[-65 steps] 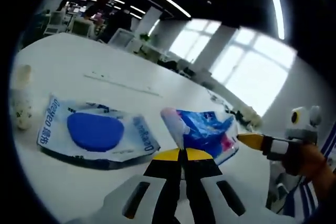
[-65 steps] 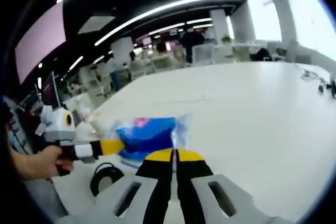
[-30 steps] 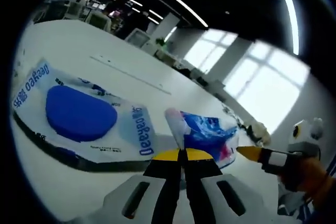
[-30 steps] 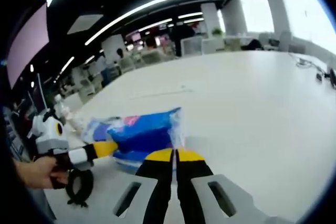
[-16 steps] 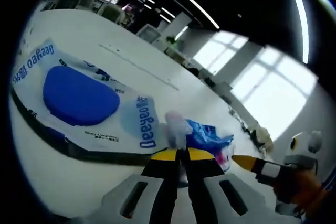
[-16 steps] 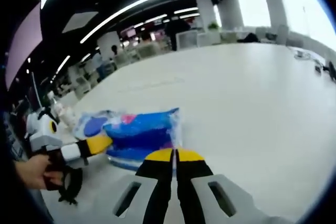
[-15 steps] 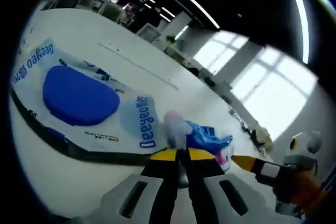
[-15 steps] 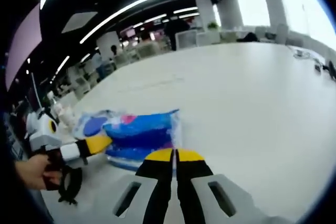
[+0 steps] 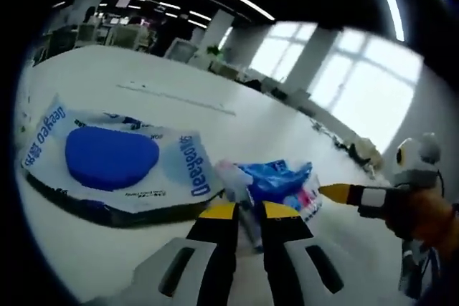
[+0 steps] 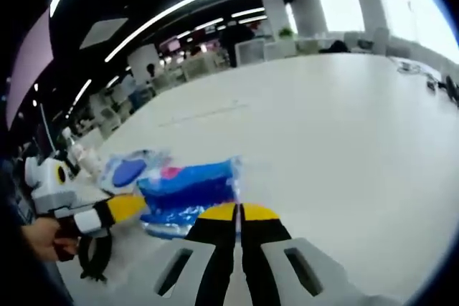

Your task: Arrange the tabletop items into an orderly group along one side of the table until the central work area is clear of visible clutter.

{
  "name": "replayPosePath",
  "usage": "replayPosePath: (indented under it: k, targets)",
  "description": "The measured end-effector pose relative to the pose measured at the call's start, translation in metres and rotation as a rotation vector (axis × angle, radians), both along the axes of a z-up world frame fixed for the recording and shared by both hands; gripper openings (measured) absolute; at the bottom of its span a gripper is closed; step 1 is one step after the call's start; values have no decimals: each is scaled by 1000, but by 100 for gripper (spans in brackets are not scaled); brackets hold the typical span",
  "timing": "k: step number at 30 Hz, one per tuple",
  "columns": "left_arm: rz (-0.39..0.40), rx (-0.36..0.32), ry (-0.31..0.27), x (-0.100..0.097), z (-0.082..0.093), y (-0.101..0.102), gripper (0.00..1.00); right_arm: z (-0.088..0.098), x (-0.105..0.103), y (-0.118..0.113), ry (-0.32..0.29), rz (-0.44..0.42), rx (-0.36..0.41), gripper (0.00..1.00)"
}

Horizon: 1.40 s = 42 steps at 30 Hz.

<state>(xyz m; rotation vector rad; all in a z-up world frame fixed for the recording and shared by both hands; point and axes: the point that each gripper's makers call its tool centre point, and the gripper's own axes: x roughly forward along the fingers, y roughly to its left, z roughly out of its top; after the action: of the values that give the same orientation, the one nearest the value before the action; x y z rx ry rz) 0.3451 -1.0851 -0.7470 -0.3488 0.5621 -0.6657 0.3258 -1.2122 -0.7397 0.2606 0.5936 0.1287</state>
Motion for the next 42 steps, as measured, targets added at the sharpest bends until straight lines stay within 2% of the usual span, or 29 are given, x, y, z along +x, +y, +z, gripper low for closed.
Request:
replayPosePath:
  k: [2, 3, 6, 10, 13, 17, 23, 24, 27, 31, 35, 42]
  targets:
    - [-8, -20, 23, -1, 0, -2, 6, 1, -1, 1, -1, 2, 2, 0]
    - [-9, -17, 15, 0, 2, -2, 3, 3, -1, 1, -4, 3, 5, 0]
    - [16, -53, 35, 3, 7, -1, 1, 10, -3, 2, -18, 5, 12, 0]
    - [41, -113, 4, 13, 24, -2, 1, 20, 0, -1, -50, -3, 23, 0]
    - [60, -131, -4, 19, 28, -2, 1, 24, 5, -4, -66, -11, 42, 0]
    - [84, -147, 3, 25, 26, -3, 1, 25, 13, -3, -71, -3, 39, 0]
    - [176, -178, 88, 33, 13, -1, 1, 19, 23, -3, -57, 21, 19, 0]
    - [192, -199, 105, 34, 11, -2, 1, 17, 24, -3, -53, 23, 15, 0]
    - [233, -228, 111, 38, 10, -3, 1, 11, 28, -7, -42, 27, 10, 0]
    - [244, -232, 117, 39, 7, -6, 1, 5, 30, -12, -36, 27, 8, 0]
    - [253, -250, 159, 38, 4, -9, 2, -2, 30, -15, -21, 29, 1, 0]
    - [251, -238, 155, 38, 3, -12, 4, -7, 31, -21, -11, 21, 8, 0]
